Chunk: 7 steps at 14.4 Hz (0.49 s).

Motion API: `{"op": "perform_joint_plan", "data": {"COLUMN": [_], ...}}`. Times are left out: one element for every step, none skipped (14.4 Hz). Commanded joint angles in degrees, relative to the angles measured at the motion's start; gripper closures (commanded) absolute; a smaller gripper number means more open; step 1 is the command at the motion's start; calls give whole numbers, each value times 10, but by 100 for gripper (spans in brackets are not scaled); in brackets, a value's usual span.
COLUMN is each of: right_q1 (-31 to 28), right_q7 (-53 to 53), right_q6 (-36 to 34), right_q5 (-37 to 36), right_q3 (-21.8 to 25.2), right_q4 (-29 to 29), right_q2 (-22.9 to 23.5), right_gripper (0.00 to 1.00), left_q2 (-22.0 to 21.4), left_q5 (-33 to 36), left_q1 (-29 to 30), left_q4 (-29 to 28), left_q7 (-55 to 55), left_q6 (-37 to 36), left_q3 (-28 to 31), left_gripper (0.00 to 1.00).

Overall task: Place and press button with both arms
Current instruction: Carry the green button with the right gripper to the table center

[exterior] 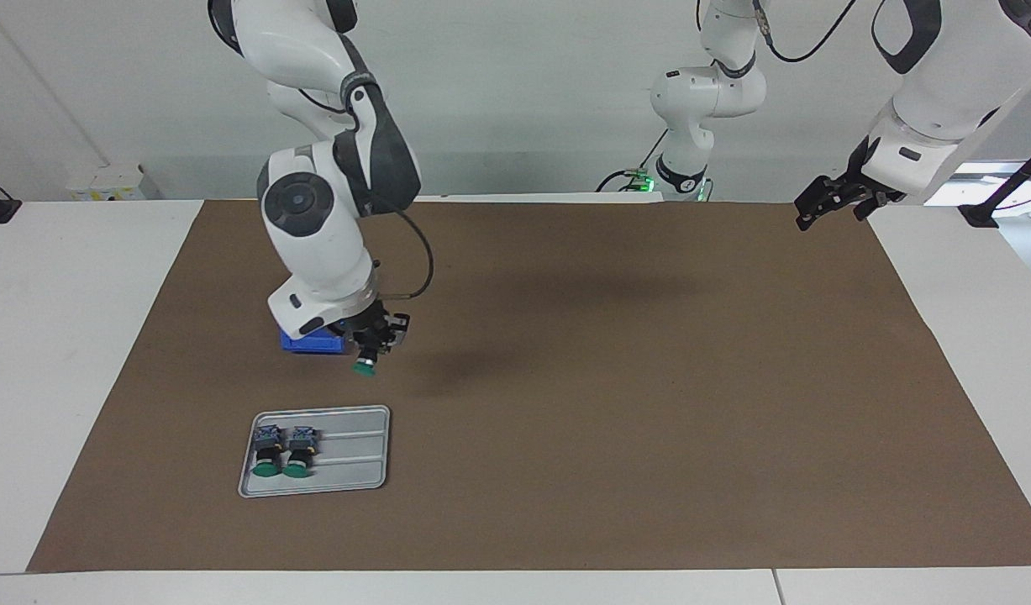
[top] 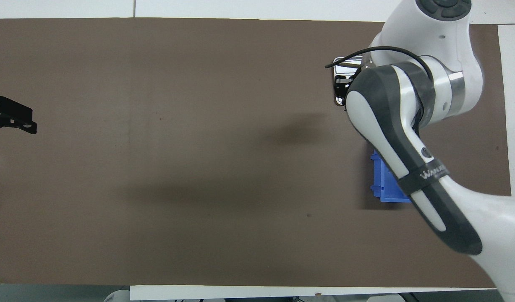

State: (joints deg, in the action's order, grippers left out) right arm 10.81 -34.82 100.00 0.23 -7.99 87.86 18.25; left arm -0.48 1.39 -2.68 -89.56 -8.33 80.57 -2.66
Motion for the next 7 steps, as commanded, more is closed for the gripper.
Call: {"op": "perform_joint_plan", "data": {"right_q1": [65, 80, 100, 118, 132, 147, 162], "right_q7": [-174, -214, -273, -327, -386, -453, -505], "right_q6": [10, 10, 18, 37, 68, 109, 142], "right_q5": [13, 13, 13, 14, 24, 38, 41], "right_q3": [1, 1, 0, 0, -1, -1, -1], "right_q4": [47, 51, 64, 77, 90, 111, 129], "right_q2": [-26, -30, -34, -41, -43, -48, -54], "right_gripper": [100, 100, 100, 100, 100, 100, 100], "left_q2": [-13, -15, -15, -15, -15, -15, -15], "left_q5": [5, 5, 5, 5, 5, 5, 5], "left_q1": [0, 1, 1, 1, 1, 1, 1], "left_q4": [-13, -14, -14, -14, -14, -14, -14], "left_q7": [4, 3, 2, 2, 2, 2, 3], "left_q6": [-6, -7, -7, -6, -7, -9, -11], "left_q3": [2, 2, 3, 3, 3, 2, 3], "left_gripper": [0, 0, 0, 0, 0, 0, 0]}}
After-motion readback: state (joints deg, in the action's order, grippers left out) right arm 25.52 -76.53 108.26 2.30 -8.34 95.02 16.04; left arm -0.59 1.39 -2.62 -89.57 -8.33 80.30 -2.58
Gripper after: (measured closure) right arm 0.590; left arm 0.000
